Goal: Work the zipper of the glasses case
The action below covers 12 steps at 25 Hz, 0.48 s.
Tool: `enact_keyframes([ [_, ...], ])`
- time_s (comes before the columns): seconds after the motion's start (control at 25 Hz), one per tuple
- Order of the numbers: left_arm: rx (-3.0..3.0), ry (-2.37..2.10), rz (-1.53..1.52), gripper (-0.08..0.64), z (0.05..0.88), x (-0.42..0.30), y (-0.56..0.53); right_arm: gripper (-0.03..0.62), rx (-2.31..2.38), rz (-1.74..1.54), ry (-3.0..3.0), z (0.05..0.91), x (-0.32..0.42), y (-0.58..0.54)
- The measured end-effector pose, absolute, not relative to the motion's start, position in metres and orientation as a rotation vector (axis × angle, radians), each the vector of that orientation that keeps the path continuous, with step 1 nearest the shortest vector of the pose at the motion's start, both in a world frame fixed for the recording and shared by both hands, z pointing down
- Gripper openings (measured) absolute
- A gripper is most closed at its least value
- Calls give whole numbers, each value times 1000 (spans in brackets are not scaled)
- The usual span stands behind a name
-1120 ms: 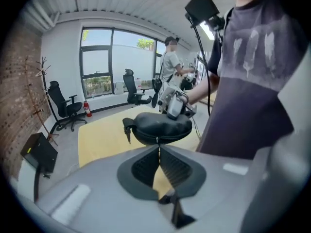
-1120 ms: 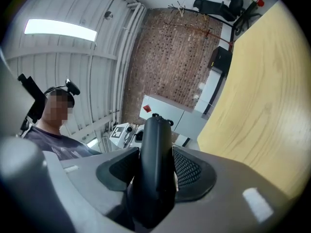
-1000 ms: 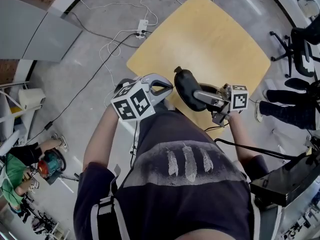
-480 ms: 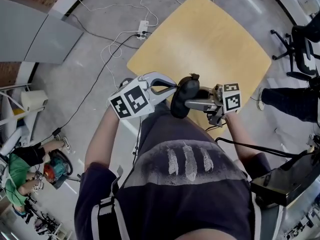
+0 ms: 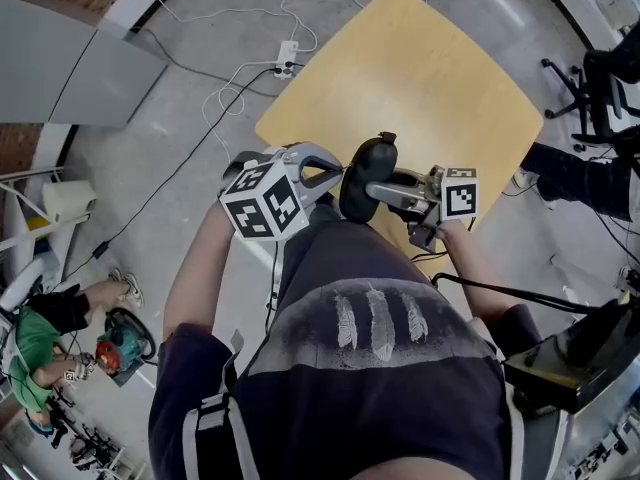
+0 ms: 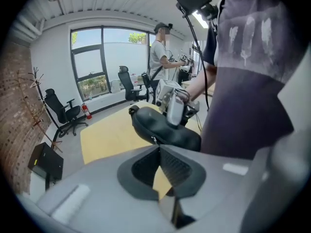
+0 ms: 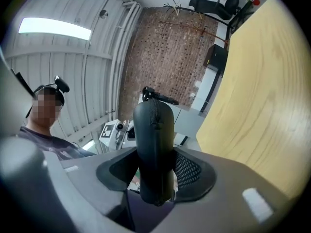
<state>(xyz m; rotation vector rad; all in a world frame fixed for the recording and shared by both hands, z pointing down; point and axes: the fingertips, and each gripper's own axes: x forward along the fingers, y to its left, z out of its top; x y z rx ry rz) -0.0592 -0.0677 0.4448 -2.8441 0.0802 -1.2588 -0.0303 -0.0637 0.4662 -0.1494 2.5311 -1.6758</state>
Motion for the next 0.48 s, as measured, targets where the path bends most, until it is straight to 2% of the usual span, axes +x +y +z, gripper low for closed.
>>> enact_keyframes([
  [0.48,-2881,110,-1322,0,468,-74,-63,222,-295,-1735,2545,479,-30,-86],
])
